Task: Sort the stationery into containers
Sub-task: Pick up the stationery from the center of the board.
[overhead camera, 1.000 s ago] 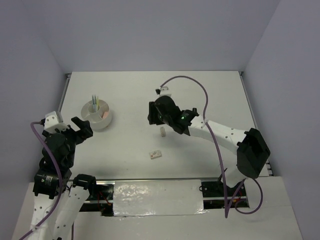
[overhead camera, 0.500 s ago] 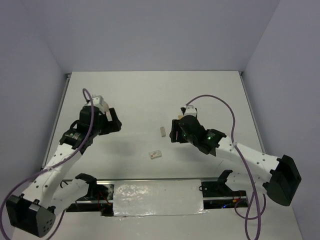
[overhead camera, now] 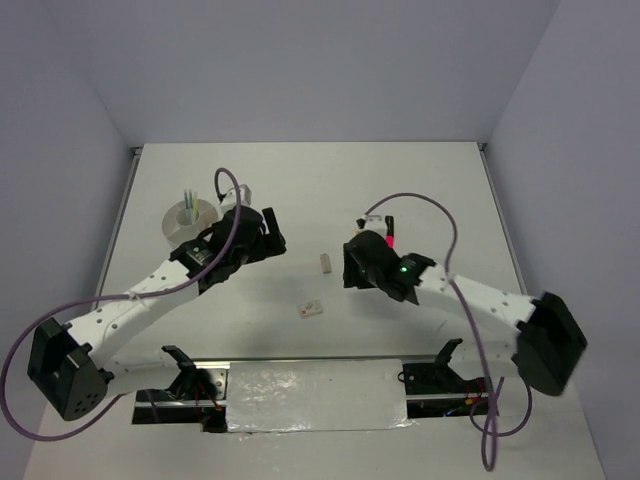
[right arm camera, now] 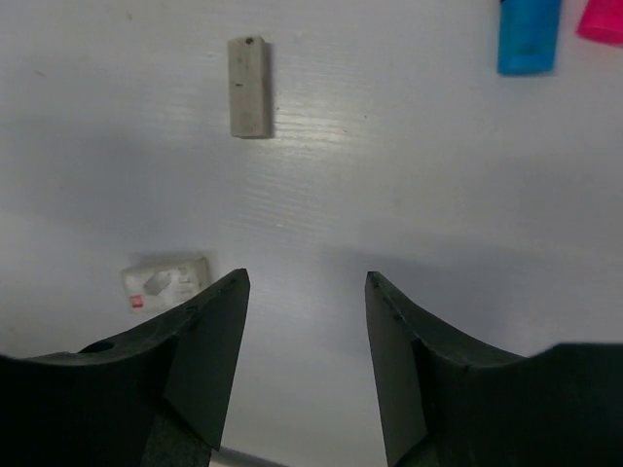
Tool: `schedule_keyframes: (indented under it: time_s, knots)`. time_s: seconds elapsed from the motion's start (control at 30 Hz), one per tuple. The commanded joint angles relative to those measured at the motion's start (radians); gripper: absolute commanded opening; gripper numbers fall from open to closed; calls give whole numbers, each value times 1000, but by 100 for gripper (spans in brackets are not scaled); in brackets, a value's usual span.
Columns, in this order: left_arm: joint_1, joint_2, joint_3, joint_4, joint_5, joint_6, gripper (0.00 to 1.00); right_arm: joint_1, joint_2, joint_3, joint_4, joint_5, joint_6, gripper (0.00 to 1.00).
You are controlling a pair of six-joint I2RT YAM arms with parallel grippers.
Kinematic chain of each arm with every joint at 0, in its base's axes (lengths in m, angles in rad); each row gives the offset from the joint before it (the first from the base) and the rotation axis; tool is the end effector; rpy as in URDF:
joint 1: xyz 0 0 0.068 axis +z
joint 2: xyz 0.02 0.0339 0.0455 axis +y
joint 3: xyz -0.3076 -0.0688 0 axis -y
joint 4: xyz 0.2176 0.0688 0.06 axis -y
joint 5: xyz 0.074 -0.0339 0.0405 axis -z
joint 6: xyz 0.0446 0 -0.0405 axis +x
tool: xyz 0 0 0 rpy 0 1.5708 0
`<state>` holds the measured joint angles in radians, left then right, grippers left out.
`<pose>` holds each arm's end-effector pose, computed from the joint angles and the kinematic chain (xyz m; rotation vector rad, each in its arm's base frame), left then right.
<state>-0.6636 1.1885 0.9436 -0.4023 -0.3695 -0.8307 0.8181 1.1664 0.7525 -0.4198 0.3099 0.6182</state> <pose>0.1857 -0.1247 0.3346 -0.3862 2.1680 -0.4409 0.1471 0.1371 0.2775 -0.0943 2.3753 0.3239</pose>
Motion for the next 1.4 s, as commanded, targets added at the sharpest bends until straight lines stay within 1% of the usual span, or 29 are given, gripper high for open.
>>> schedule_keyframes:
  time_s: [0.0,0.03,0.07,0.13,0.27,0.33,0.43,0.57,0.67,0.73,0.77,0.8,0.87,0.9,0.93,0.97,1.0,1.03,1.1,1.13,1.17,1.2,1.23,1.27,1.33,1.37]
  knots:
    - [-1,-85,30,-26,-106,-24,99,-17,225,123,82,-40,-90,57]
    - [-1,-114,35,-47,-109,-10,99,-23,277,155,88,-45,-100,54]
    - [1,-131,34,-52,-108,23,99,-25,374,221,88,-49,-116,54]
    - [2,-188,18,-62,-94,60,99,-36,459,313,82,-67,-129,53]
    - [16,-262,0,-114,-101,134,99,-39,594,421,78,-74,-149,53]
    - [19,-296,-5,-139,-117,149,99,-48,654,452,67,-87,-153,53]
    - [24,-334,-25,-162,-121,168,99,-59,726,513,23,-58,-150,55]
    - [30,-363,-61,-155,-108,177,99,-63,759,509,27,-61,-153,53]
    - [35,-363,-81,-147,-102,176,99,-63,762,481,35,-68,-143,47]
    - [36,-356,-88,-139,-95,174,99,-62,756,446,42,-65,-132,41]
    - [39,-354,-89,-136,-91,174,99,-62,745,430,52,-66,-132,38]
    - [39,-351,-92,-130,-80,173,99,-62,737,417,61,-74,-132,30]
    - [41,-342,-97,-107,-59,173,99,-59,713,372,108,-107,-143,19]
    - [41,-336,-97,-98,-27,171,99,-59,669,352,139,-133,-150,7]
    - [39,-323,-95,-77,-8,163,99,-59,638,308,201,-182,-164,2]
    - [39,-317,-94,-64,15,159,99,-57,606,283,237,-205,-170,1]
    - [41,-310,-89,-50,41,153,99,-53,531,259,278,-228,-176,0]
    - [39,-297,-88,-35,105,133,99,-42,492,214,344,-254,-189,0]
    - [42,-290,-92,35,193,107,99,-21,416,176,406,-288,-218,0]
    - [44,-279,-97,72,302,70,99,11,336,136,476,-304,-254,0]
    - [42,-271,-107,133,349,49,99,30,296,117,504,-310,-270,0]
    - [44,-254,-109,160,383,-2,99,55,221,82,560,-331,-316,0]
    - [42,-248,-114,184,438,-30,99,79,185,67,582,-325,-333,0]
    - [41,-242,-126,228,460,-53,99,132,153,52,599,-284,-350,1]
    - [41,-240,-141,278,497,-120,99,179,78,15,651,-253,-392,1]
    - [41,-244,-167,349,551,-137,99,217,61,5,661,-215,-402,1]
